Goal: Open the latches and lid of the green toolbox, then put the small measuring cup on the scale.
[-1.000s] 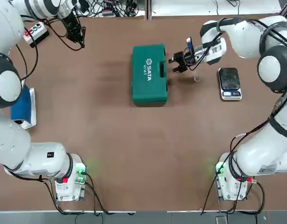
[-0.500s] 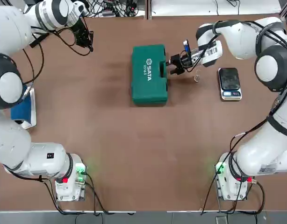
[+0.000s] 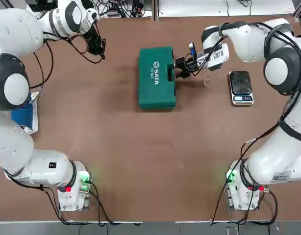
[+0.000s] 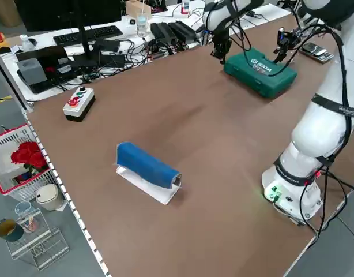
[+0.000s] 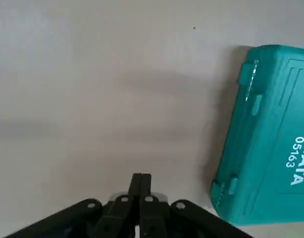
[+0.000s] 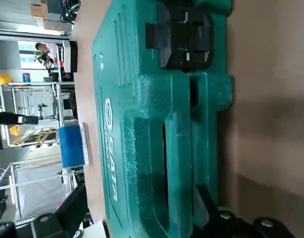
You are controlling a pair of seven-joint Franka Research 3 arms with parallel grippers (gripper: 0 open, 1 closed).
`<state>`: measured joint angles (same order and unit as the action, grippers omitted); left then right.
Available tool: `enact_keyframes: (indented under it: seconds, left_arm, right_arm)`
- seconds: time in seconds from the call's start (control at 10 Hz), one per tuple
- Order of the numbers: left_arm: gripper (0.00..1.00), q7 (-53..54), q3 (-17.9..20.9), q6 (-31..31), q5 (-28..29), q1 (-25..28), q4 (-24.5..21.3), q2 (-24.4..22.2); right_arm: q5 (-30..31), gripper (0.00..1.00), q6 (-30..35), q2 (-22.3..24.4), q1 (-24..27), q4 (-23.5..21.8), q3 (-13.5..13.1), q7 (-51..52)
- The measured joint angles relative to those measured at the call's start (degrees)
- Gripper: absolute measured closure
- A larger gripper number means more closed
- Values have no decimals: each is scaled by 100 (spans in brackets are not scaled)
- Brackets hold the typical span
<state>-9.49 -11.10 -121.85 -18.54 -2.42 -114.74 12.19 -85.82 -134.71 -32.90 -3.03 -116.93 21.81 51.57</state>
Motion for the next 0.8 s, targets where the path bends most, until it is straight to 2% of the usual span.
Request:
enact_keyframes:
  seconds: [0.4,0.5,0.6,0.8]
  left_arm:
    - [99,0,4,-22,-18,32,0,72]
    - [99,0,4,-22,-19,33,0,72]
    - [99,0,4,-23,-19,33,0,72]
    - [99,0,4,-25,-20,34,0,72]
  right_arm:
    - [-11,11,-66,-117,-3,90,24,2]
    - [-11,16,-68,-123,-3,95,26,21]
    - [-11,27,-113,-146,-3,94,23,61]
    - [-17,36,-112,-220,-4,127,31,124]
